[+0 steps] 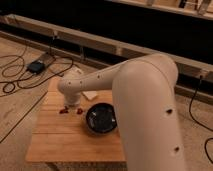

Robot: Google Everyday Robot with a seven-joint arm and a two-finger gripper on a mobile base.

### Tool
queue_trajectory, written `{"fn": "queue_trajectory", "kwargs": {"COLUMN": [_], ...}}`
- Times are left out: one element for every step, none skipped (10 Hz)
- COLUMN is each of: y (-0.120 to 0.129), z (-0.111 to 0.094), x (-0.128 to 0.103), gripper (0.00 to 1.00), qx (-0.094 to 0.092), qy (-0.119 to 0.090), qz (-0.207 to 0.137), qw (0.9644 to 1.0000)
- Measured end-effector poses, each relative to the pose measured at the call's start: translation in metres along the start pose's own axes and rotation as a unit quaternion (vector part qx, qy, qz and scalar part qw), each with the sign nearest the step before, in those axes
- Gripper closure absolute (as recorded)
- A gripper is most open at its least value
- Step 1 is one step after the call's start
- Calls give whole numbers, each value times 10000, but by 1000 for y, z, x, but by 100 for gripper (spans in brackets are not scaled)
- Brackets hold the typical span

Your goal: Place the pepper in the ceramic bowl

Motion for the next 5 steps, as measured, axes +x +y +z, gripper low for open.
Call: {"fn": "queue_trajectory", "kwargs": {"y": [-4,-8,-12,-13,-12], "z": [-9,-17,-23,-24,-24], "x": [11,27,47,59,72], "gripper": [100,100,100,100,98], "qx": [70,127,170,174,136], "qy": [-18,-8,18,43,73], "qz": [84,210,394,492,609], "qw": [9999,9997,9991,9986,9980]}}
